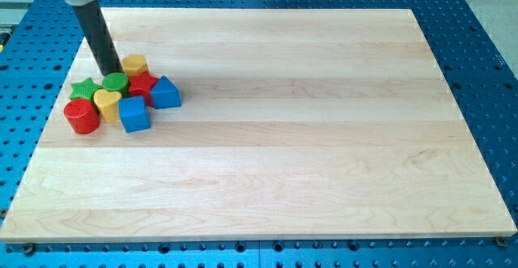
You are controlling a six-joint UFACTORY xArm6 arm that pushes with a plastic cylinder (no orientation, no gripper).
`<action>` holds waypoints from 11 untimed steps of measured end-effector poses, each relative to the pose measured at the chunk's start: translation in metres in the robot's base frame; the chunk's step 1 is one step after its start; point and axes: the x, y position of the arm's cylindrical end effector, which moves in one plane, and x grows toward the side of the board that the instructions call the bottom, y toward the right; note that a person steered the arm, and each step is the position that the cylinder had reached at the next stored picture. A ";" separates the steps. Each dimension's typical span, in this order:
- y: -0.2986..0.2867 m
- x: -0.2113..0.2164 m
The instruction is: Move the green circle downwards
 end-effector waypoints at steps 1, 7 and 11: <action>-0.046 0.016; 0.013 0.021; 0.032 -0.011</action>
